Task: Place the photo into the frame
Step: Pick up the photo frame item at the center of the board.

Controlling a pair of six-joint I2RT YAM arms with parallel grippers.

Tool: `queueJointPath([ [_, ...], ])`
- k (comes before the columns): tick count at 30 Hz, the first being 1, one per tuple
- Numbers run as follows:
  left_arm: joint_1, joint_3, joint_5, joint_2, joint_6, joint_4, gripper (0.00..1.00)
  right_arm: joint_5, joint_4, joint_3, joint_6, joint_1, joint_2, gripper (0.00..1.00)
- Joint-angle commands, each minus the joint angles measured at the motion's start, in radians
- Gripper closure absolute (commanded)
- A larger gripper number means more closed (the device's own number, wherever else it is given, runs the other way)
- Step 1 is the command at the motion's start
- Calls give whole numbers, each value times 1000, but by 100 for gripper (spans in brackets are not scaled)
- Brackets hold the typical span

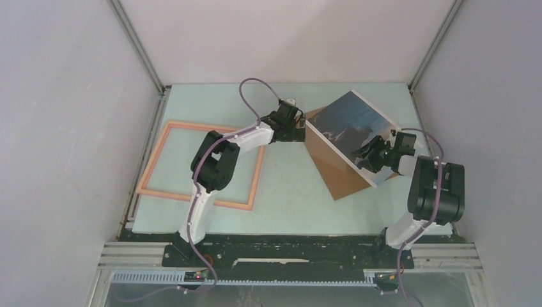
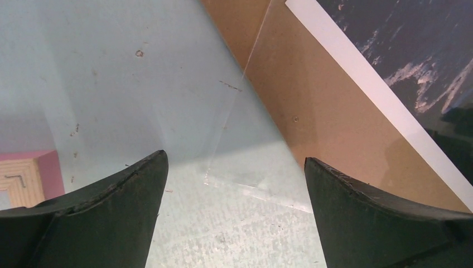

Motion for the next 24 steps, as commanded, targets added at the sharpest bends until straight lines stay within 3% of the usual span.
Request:
queueJointPath([
  [1,1,54,74,7,-51,-1,0,29,3,22,-30,11,29,36],
  [8,25,1,283,-15,-115,87,2,29,-1,22,-35,13,20,37],
  [16,143,-232,646,-57,-349,548,7,29,-9,26,-43,18,19,36],
  [18,153,-270,698,-62,-411,686,8,32,-10,27,-41,18,22,36],
  [24,154,-295,788,-37,-550,860,12,35,-17,33,-42,22,31,37],
])
